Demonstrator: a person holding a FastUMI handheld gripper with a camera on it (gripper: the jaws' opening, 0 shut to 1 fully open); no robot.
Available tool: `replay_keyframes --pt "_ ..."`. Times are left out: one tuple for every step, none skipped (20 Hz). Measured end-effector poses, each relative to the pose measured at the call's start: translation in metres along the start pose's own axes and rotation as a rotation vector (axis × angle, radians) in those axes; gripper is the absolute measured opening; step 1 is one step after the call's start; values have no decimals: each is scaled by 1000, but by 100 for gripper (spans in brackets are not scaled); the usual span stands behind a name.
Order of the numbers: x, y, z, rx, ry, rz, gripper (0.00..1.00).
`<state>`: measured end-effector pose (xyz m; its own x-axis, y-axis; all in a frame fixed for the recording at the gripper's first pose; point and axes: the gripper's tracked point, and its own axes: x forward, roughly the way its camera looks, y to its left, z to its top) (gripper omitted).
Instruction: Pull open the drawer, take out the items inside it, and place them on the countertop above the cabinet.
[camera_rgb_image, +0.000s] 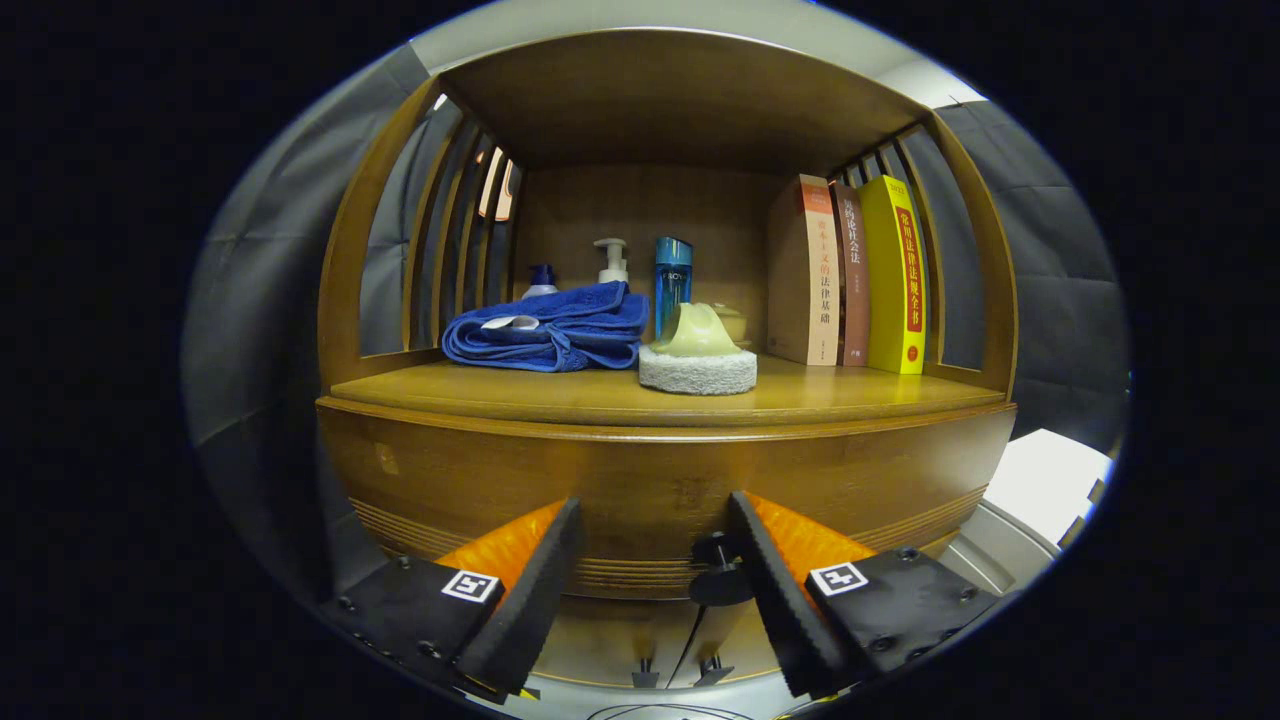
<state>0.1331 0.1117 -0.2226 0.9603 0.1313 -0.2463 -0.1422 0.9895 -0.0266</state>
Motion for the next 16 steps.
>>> replay_keyframes --pt "0 0 0 -1 1 0 98" --pt "0 0 0 -2 2 0 98" --pt "0 1 0 -1 4 0 98" --pt "0 0 0 0 7 -1 98" --pt "0 2 1 8 12 3 98" --pt "-1 4 2 15 13 10 98" --pt "-1 1 9 17 0 4 98" --pt "-6 0 16 18 -12 1 98" --pt "-9 -1 23 13 -28 -5 97" --pt "-14 -4 32 6 -44 -11 97" --pt "-14 -5 40 1 -56 -16 97" --pt "-20 -5 49 3 -68 -15 97" --pt "-26 -5 59 8 -81 -14 97" --pt "-34 -6 69 10 -95 -14 97" --pt "-42 -9 79 10 -108 -16 97" --pt "-51 -11 89 10 -125 -17 97"
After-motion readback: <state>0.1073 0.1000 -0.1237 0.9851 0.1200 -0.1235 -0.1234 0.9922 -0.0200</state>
